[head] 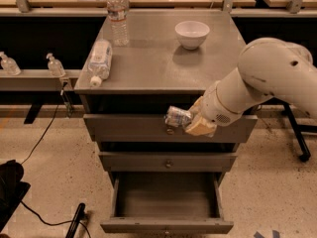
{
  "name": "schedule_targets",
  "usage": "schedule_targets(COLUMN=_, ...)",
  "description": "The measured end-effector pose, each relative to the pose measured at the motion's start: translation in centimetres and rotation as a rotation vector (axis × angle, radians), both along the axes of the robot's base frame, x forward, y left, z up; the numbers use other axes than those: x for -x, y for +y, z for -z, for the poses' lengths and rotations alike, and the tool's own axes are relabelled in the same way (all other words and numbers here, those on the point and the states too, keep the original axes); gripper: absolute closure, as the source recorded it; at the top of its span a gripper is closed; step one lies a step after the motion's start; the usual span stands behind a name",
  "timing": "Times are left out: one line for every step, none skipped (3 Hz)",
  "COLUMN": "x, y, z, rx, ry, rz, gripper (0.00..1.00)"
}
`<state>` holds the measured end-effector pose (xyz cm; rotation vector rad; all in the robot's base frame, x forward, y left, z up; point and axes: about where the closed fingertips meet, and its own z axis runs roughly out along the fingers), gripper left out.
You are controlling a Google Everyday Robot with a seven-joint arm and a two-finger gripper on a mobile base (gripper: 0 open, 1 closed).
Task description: Place redbull can into bottom drawer
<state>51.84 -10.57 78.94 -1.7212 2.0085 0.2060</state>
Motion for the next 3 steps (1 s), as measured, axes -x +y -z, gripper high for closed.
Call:
schedule_targets(x=-1.6, y=0.5, z=5.8, rx=-0.064, ry=-0.044, rz=-0.109, gripper=1.00)
schedule_targets(x=-2.8, y=0.9, z=10.7, rx=-0.134, ry=-0.052, rz=-0.227, gripper=1.00)
schedule_targets(x=-3.5, y=-0.6, z=11.6, rx=-0.169, ry=-0.075, rz=-0.285, gripper=1.00)
